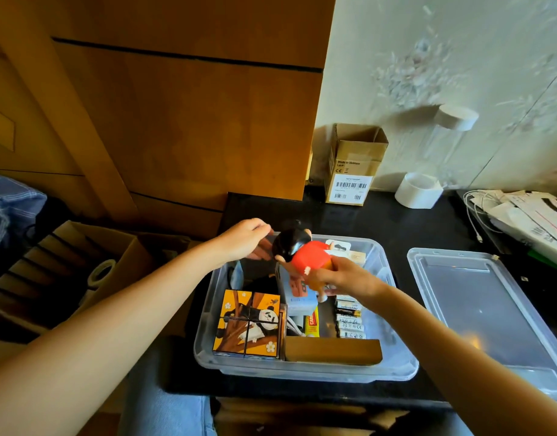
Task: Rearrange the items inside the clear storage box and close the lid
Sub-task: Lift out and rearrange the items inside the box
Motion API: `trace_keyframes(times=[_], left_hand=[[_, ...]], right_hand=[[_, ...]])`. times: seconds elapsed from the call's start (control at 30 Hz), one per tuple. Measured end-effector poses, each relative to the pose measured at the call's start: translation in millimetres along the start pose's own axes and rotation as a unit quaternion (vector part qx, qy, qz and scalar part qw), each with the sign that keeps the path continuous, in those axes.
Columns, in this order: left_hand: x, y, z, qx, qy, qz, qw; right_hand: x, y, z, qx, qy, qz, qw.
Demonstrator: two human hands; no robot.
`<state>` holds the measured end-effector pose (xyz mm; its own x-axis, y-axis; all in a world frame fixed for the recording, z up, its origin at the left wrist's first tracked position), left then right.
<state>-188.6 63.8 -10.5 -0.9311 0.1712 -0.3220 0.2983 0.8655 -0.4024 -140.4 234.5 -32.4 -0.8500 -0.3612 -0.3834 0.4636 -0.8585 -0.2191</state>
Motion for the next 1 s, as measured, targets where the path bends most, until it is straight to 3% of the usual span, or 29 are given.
trace_keyframes(times=[0.1, 0.2, 0.3, 0.5, 0.6, 0.73, 0.87, 1.0], left_hand=[[7, 0, 8, 0.134, -0.006, 0.0, 0.991], [13, 17, 22, 0.312, -0.036, 0.069, 0.947], [17, 39, 34, 0.391, -0.053, 0.113, 0.912], [25, 53, 52, 0.446, -0.081, 0.143, 0.88], [30, 52, 53, 0.482, -0.07, 0.128, 0.864], [29, 53, 59, 0.524, -0.096, 0.162, 0.83], [31, 54, 57, 0.499, -0.102, 0.175, 0.843], [32, 48, 49, 0.485, -0.081, 0.1, 0.865]], right_hand=[[-8, -11, -7, 0.025, -0.006, -0.007, 1.0], [-13, -20, -16, 0.025, 0.006, -0.021, 0.999], [-14, -18, -20, 0.01, 0.007, -0.02, 1.0], [-5, -9, -18, -0.045, -0.013, -0.016, 0.999], [-3, -10, -22, -0.041, -0.011, -0.014, 0.999], [-2, -8, -23, -0.016, -0.015, 0.007, 1.0], [-3, -5, -24, 0.012, -0.016, 0.027, 0.999], [-2, -5, -24, 0.017, -0.02, 0.035, 0.999]])
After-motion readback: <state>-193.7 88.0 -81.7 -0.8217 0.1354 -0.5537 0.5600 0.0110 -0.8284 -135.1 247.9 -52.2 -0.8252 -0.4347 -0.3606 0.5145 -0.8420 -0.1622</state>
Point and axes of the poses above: each hand's wrist, its own x-axis towards the middle knuckle, its own y-axis out of the palm, z = x × y, the point moved 8 cm from there along x, towards the middle knuckle, and after that the axes turned 2 degrees about -z, right-handed, at the moved point
